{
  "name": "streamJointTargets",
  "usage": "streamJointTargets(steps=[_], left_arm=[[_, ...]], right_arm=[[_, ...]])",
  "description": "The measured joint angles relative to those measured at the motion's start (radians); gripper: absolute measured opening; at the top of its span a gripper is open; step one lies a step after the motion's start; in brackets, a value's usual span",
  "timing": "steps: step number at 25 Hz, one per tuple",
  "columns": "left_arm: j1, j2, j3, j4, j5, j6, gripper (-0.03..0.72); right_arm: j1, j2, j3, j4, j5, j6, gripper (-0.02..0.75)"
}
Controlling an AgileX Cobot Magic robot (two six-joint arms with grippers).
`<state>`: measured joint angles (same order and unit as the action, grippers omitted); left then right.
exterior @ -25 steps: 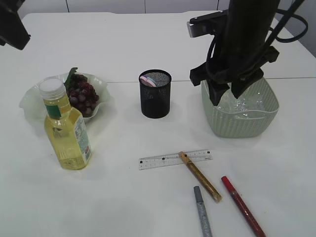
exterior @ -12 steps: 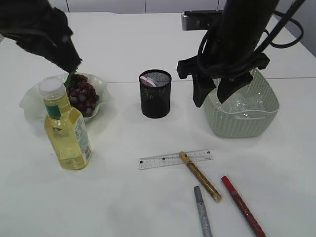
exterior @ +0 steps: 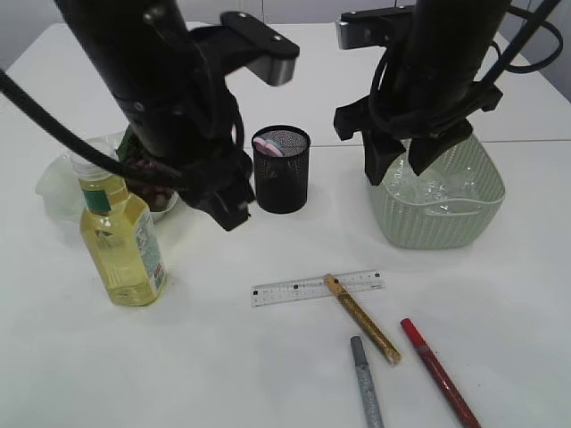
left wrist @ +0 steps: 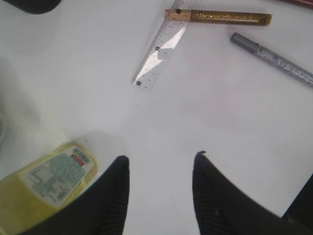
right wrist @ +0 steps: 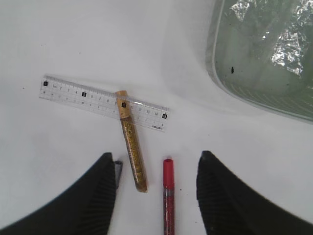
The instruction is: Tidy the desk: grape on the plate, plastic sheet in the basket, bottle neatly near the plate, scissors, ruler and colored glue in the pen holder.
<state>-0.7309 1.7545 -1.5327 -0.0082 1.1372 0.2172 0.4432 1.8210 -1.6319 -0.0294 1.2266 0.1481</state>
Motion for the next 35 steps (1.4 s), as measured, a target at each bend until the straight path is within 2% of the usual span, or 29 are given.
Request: streamJointTargets(steps=[3, 6, 11, 16, 21, 30, 35], left_arm=[[-0.004, 0.058, 0.0, -0.035, -0.04, 0.025, 0.361], [-0.004, 0.111, 0.0, -0.081, -0.077, 0.071, 0.368], [-0.006, 0.194, 0.0, -0.168, -0.11, 0.162, 0.37], [-0.025, 0.257, 0.0, -0.178, -0.151, 0.21, 0.379], [-0.029, 0.332, -0.032, -0.18, -0.192, 0.217, 0.435], [-0.029, 0.512, -0.256, -0.175, -0.152, 0.219, 0.454], [-0.029, 0.58, -0.328, -0.167, -0.129, 0.225, 0.454]], right_arm=[[-0.011, 0.0, 0.0, -0.016, 0.001, 0.0, 0.396], [-0.057, 0.0, 0.0, -0.016, 0.001, 0.0, 0.396], [-0.187, 0.0, 0.0, -0.016, 0.001, 0.0, 0.397], [-0.324, 0.0, 0.0, 0.013, 0.001, 0.0, 0.397], [-0.429, 0.0, 0.0, 0.016, 0.001, 0.0, 0.397], [-0.448, 0.0, 0.0, 0.018, 0.002, 0.0, 0.397], [-0.448, 0.0, 0.0, 0.018, 0.007, 0.0, 0.397]])
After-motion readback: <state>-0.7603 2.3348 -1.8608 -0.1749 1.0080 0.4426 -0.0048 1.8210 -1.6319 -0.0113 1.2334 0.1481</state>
